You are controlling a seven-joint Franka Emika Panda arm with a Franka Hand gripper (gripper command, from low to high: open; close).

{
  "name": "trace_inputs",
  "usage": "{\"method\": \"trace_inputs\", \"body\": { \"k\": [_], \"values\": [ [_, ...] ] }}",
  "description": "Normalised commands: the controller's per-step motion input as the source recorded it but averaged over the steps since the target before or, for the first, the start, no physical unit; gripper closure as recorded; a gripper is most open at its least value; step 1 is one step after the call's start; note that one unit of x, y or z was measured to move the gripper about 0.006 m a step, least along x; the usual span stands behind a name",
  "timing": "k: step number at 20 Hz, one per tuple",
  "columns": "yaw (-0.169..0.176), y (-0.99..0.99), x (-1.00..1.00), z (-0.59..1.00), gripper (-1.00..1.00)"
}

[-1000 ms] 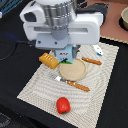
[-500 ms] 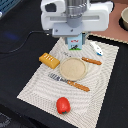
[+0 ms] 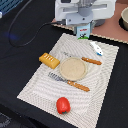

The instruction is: Interact with the objects in diverse but meaningful ways.

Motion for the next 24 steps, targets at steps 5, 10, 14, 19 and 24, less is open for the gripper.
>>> {"method": "trace_inputs", "body": {
  "k": [5, 10, 14, 19, 24],
  "values": [
    [0.0, -0.08, 0.0, -0.51, 1.0],
    [0.0, -0.12, -0.07, -0.44, 1.0],
    [0.0, 0.0, -0.1, -0.48, 1.0],
    [0.0, 0.01, -0.06, -0.28, -1.0],
    [0.015, 0.24, -0.03, 0.6, -1.0]
  ]
}}
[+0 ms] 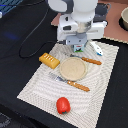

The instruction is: Interact with the objects in diverse but meaningful ways.

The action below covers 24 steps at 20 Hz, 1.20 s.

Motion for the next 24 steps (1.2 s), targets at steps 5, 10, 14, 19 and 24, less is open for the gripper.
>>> {"method": "trace_inputs", "body": {
  "k": [5, 10, 14, 19, 24],
  "values": [
    [0.001, 0.28, -0.22, 1.0, -1.0],
    [0.009, 0.22, -0.28, 1.0, -1.0],
    [0.035, 0.08, -0.2, 0.87, -1.0],
    [0.045, -0.01, -0.11, 0.64, -1.0],
    [0.04, -0.45, -0.01, 0.35, -1.0]
  ]
}}
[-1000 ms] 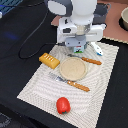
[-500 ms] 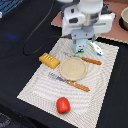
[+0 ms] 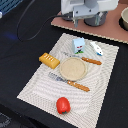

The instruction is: Interact with the objects in diverse but meaningful ways.

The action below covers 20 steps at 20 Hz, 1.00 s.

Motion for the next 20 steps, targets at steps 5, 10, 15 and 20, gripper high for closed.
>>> {"method": "trace_inputs", "body": {
  "k": [5, 10, 15, 20],
  "values": [
    [0.001, -0.85, 0.0, 0.19, -1.0],
    [-0.006, -0.98, 0.11, 0.13, -1.0],
    [-0.009, -0.95, 0.09, 0.01, -1.0],
    [-0.014, -0.93, 0.16, 0.02, -1.0]
  ]
}}
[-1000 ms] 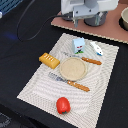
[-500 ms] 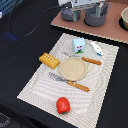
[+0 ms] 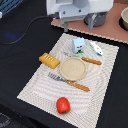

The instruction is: Interact with the objects in diverse but meaningful ways.

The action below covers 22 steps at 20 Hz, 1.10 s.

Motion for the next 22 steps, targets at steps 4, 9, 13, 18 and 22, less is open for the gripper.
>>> {"method": "trace_inputs", "body": {
  "k": [4, 9, 13, 18, 22],
  "values": [
    [-0.017, -0.92, 0.24, 0.04, -1.0],
    [-0.011, -0.9, 0.33, 0.04, -1.0],
    [-0.03, -0.83, 0.42, 0.0, -1.0],
    [-0.039, -0.81, 0.47, 0.0, -1.0],
    [-0.05, -0.77, 0.53, 0.0, -1.0]
  ]
}}
